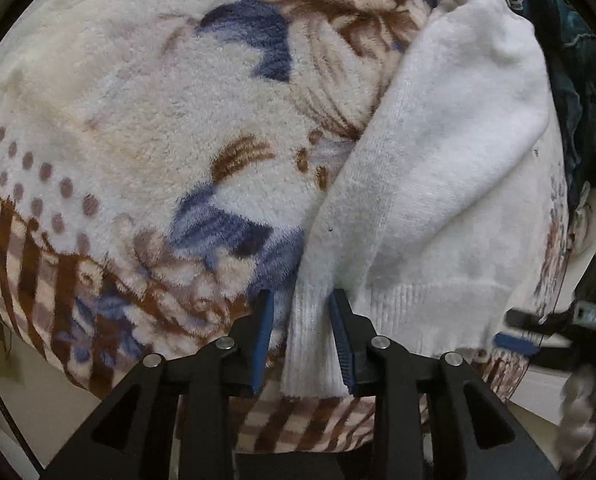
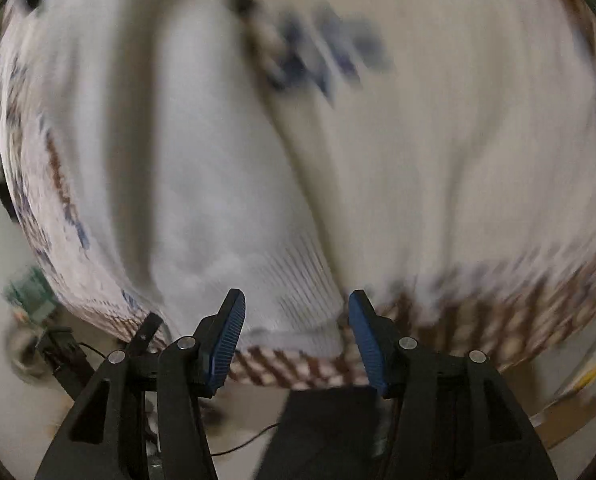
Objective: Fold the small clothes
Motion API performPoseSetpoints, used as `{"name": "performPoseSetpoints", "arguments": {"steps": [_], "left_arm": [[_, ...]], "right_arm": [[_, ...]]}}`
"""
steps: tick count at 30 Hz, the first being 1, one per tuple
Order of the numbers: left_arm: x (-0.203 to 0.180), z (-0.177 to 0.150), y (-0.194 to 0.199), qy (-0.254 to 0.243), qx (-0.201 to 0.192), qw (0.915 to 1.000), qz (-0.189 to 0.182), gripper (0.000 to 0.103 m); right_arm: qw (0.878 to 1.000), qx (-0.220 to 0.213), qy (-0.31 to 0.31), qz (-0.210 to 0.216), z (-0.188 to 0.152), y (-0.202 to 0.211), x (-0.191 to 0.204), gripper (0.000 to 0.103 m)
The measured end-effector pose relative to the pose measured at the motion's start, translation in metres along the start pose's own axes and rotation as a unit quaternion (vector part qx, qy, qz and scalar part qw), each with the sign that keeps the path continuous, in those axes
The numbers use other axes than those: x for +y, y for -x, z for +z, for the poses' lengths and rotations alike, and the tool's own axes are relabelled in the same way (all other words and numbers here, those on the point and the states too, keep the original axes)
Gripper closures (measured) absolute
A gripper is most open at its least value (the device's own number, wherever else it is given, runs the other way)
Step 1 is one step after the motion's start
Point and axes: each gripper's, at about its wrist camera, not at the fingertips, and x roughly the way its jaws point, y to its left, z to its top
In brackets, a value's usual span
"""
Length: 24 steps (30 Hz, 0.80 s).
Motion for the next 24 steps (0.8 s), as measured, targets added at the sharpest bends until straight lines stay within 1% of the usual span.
{"name": "performPoseSetpoints", "arguments": {"steps": [1, 2, 3, 4, 6, 8, 10, 12, 15, 16, 17, 19, 20, 21, 22, 23, 24], "left_arm": [[-0.005, 0.000, -0.002, -0.001, -0.002, 1.0000, 0.004, 0.076], [-0.006, -0.002, -0.002, -0.003, -0.005, 0.9999, 0.009, 0.076], [-0.009, -0.003, -0.003, -0.006, -0.007, 0.9999, 0.014, 0.076], [-0.013, -0.003, -0.003, -0.012, -0.009, 0.9997, 0.021, 0.076], [-0.025, -0.004, -0.004, -0.020, -0.012, 0.9993, 0.030, 0.076], [-0.038, -0.004, -0.003, -0.034, -0.017, 0.9986, 0.037, 0.076], [-0.050, -0.006, 0.001, -0.037, -0.026, 0.9984, 0.034, 0.076], [-0.058, -0.005, 0.008, -0.032, -0.034, 0.9985, 0.027, 0.076], [-0.055, -0.007, 0.021, -0.019, -0.056, 0.9982, 0.010, 0.076], [-0.052, -0.010, 0.025, -0.013, -0.064, 0.9979, 0.004, 0.071], [-0.050, -0.010, 0.027, -0.009, -0.069, 0.9976, -0.004, 0.056], [-0.050, -0.013, 0.025, -0.007, -0.075, 0.9970, -0.019, 0.041], [-0.050, -0.014, 0.021, -0.015, -0.069, 0.9973, -0.019, 0.041], [-0.055, -0.015, 0.013, -0.026, -0.058, 0.9979, -0.007, 0.041], [-0.063, -0.015, 0.000, -0.044, -0.042, 0.9980, 0.018, 0.041], [-0.070, -0.017, -0.012, -0.059, -0.032, 0.9967, 0.046, 0.048], [-0.073, -0.019, -0.016, -0.065, -0.040, 0.9954, 0.058, 0.066]], "right_arm": [[0.999, 0.003, -0.019, 0.030, -0.005, -0.012, -0.010, 0.051], [0.999, 0.001, -0.026, 0.047, -0.007, -0.020, -0.014, 0.067], [0.998, -0.011, -0.034, 0.055, -0.010, -0.028, -0.019, 0.093], [0.997, -0.023, -0.041, 0.055, -0.012, -0.031, -0.023, 0.095], [0.996, -0.059, -0.055, 0.049, -0.026, -0.031, -0.031, 0.098], [0.995, -0.075, -0.058, 0.044, -0.041, -0.024, -0.037, 0.099], [0.993, -0.091, -0.059, 0.043, -0.062, -0.020, -0.045, 0.099], [0.993, -0.096, -0.060, 0.036, -0.078, -0.020, -0.054, 0.100], [0.994, -0.088, -0.053, 0.026, -0.085, -0.019, -0.065, 0.100], [0.995, -0.085, -0.047, 0.023, -0.086, -0.018, -0.068, 0.100], [0.995, -0.087, -0.043, 0.022, -0.089, -0.019, -0.067, 0.100], [0.996, -0.084, -0.019, 0.011, -0.090, -0.023, -0.060, 0.100], [0.997, -0.077, -0.015, 0.008, -0.091, -0.031, -0.052, 0.100], [0.998, -0.066, -0.017, 0.007, -0.090, -0.041, -0.049, 0.100], [0.998, -0.064, -0.024, 0.005, -0.087, -0.045, -0.048, 0.100], [0.997, -0.065, -0.030, 0.003, -0.084, -0.050, -0.046, 0.100], [0.998, -0.064, -0.029, 0.003, -0.081, -0.050, -0.050, 0.100]]}}
